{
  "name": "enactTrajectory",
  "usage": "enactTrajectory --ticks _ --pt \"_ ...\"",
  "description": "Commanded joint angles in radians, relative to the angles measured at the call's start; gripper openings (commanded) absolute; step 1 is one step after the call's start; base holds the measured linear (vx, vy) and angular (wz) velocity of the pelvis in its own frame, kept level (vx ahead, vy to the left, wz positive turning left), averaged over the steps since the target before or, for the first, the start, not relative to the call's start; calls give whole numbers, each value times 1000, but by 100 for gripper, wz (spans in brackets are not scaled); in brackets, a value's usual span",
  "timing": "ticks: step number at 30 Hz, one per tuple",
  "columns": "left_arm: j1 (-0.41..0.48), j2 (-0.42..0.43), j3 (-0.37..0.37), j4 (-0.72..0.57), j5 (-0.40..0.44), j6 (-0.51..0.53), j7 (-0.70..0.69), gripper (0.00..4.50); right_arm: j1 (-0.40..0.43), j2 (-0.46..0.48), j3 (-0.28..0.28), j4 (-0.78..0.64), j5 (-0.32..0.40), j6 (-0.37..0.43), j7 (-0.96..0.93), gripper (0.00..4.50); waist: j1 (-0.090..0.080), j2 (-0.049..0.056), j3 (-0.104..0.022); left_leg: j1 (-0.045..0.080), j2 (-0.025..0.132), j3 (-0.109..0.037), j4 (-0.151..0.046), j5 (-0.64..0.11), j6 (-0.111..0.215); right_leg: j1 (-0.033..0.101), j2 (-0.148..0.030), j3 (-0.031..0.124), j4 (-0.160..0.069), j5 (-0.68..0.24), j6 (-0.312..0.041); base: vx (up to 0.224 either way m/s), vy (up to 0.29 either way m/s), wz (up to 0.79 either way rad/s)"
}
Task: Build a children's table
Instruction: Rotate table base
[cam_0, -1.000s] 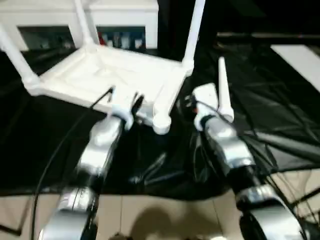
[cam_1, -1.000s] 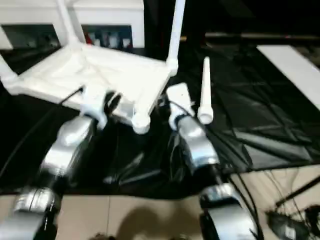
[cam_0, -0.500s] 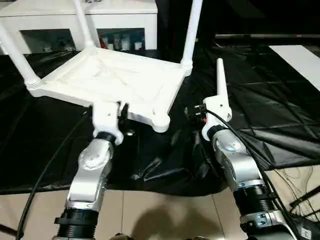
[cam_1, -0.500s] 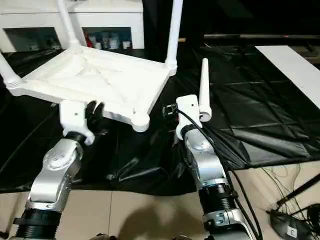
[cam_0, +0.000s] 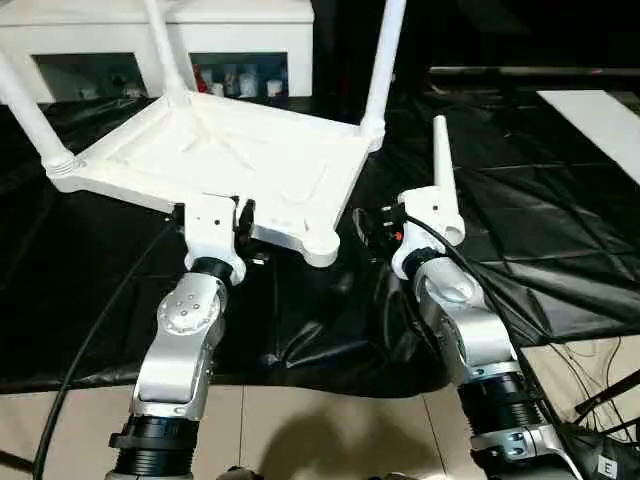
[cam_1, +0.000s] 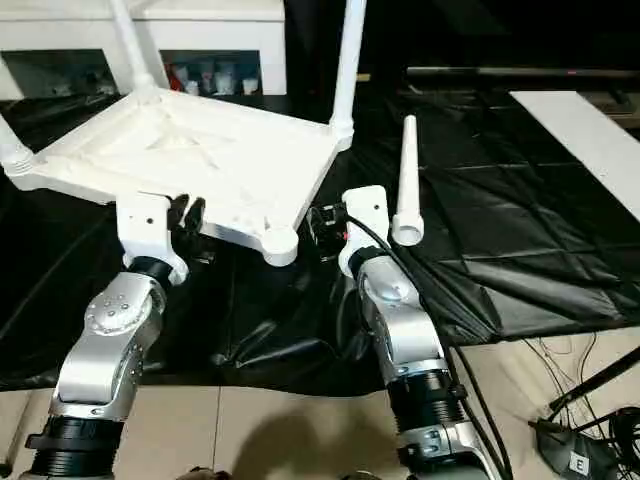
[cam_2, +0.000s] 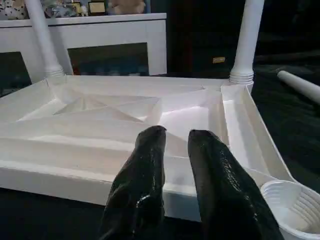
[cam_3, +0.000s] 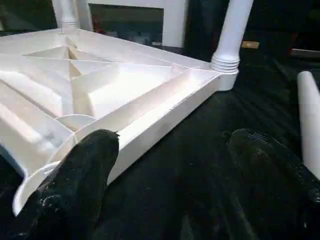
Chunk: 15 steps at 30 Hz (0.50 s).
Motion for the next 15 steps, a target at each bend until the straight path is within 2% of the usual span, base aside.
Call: enactTrajectory --ticks 1,8,9,10,12,13,14,15 --pt "-20 -3 -12 -5 2 16 1 106 11 -5 3 -30 -8 -6 -2 399 3 11 -79 21 5 -1 -64 -286 -14 45 -22 25 -70 -173 -143 0 0 0" --pt "-22 -1 -14 -5 2 30 -3 106 12 -5 11 -27 -14 -8 -5 399 4 11 -77 25 5 -2 -67 -330 -24 42 -22 24 -77 -240 -128 0 0 0" --pt "-23 1 -13 -4 0 30 -5 106 12 -6 13 -24 -14 -10 -7 399 4 12 -75 31 6 -3 -69 -372 -29 43 -22 22 -79 -289 -118 0 0 0" --pt "-24 1 -12 -3 -2 31 -6 106 12 -6 14 -23 -14 -10 -8 399 2 14 -71 45 7 -6 -75 -462 -40 42 -20 19 -87 -384 -99 0 0 0" --pt "-26 2 -11 -2 -3 32 -7 106 12 -4 12 -23 -16 -8 -8 399 -3 14 -65 61 5 -9 -78 -550 -42 41 -16 10 -100 -490 -76 0 0 0" --pt "-26 2 -10 -3 -4 33 -9 106 13 -4 11 -22 -17 -8 -8 399 -10 16 -55 90 1 -12 -75 -636 -30 37 -8 -5 -125 -631 -47 0 0 0" --pt "-25 1 -10 -4 -6 35 -10 106 13 -4 10 -20 -18 -9 -7 399 -15 18 -51 107 1 -14 -74 -669 -27 35 -4 -15 -134 -670 -45 0 0 0" --pt "-24 0 -11 -6 -6 37 -11 106 14 -5 11 -20 -19 -9 -7 399 -27 21 -42 126 -2 -18 -70 -710 -20 43 5 -40 -154 -723 -33 0 0 0"
